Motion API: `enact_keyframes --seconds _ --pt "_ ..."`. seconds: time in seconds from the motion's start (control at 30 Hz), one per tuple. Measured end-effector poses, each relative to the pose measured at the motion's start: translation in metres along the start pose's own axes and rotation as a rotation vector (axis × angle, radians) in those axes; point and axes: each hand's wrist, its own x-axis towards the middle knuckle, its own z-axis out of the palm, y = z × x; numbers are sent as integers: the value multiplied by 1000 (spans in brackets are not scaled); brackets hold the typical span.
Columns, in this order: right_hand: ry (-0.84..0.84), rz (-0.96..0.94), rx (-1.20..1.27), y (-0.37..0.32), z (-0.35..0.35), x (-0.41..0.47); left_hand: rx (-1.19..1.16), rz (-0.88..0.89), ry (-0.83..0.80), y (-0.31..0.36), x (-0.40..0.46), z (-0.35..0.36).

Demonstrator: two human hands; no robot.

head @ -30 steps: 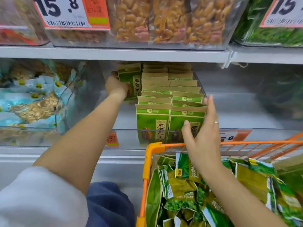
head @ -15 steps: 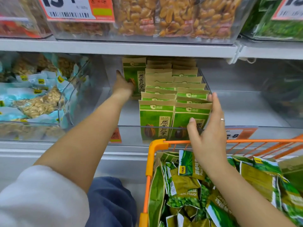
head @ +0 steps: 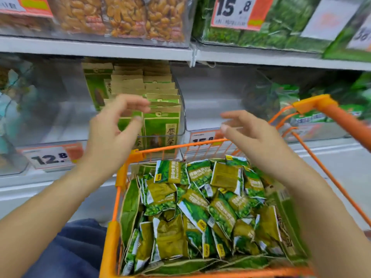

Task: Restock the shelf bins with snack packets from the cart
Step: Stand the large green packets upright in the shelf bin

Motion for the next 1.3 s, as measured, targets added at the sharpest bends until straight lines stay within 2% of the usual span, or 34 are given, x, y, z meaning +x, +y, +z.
enact_keyframes --seconds 0.1,0.17,0.37,0.47,0.8,1.03,1.13,1.23,1.3 --pt "-119 137 -570 20 -27 -38 72 73 -271 17 -12 38" --pt "-142 225 -794 27 -38 -59 70 92 -386 20 -18 60" --pt "-138 407 -976 64 -44 -97 134 124 -524 14 -38 79" --pt "-151 386 -1040 68 -34 -108 103 55 -536 12 -39 76" --pt "22 326 -785 82 -17 -105 64 -40 -521 14 -41 72" --pt "263 249 -806 89 -13 -105 78 -57 -562 9 -41 75" --pt "423 162 -691 84 -18 -100 94 -77 -567 9 -40 74" --pt "547 -44 -322 62 -23 -85 -67 -241 -560 13 -37 75" --pt "543 -175 -27 40 -17 -76 -356 -542 -642 20 -31 72"
